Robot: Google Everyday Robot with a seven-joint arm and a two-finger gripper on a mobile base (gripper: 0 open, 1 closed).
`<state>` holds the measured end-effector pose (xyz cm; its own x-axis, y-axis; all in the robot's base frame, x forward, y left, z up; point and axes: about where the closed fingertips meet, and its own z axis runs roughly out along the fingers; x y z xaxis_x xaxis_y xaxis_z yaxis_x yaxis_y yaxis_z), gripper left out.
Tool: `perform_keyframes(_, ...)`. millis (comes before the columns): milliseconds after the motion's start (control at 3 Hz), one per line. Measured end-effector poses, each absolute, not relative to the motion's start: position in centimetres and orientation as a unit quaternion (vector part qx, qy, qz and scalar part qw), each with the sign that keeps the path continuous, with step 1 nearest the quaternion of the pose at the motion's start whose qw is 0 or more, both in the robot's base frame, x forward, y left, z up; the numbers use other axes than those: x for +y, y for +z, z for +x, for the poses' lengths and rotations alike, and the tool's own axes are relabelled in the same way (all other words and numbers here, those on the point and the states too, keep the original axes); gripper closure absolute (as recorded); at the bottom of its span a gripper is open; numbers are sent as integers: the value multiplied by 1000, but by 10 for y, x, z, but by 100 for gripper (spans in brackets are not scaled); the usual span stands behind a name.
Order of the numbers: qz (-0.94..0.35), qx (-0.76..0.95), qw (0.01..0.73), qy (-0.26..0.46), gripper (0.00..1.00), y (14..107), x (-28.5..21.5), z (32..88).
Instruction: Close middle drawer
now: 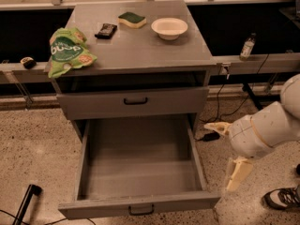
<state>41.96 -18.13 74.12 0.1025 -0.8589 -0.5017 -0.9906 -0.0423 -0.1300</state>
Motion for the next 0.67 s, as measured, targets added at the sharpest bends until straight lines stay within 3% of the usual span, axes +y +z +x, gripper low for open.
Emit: perform_keyframes(667, -776, 546, 277, 152, 0, 636, -113, 393)
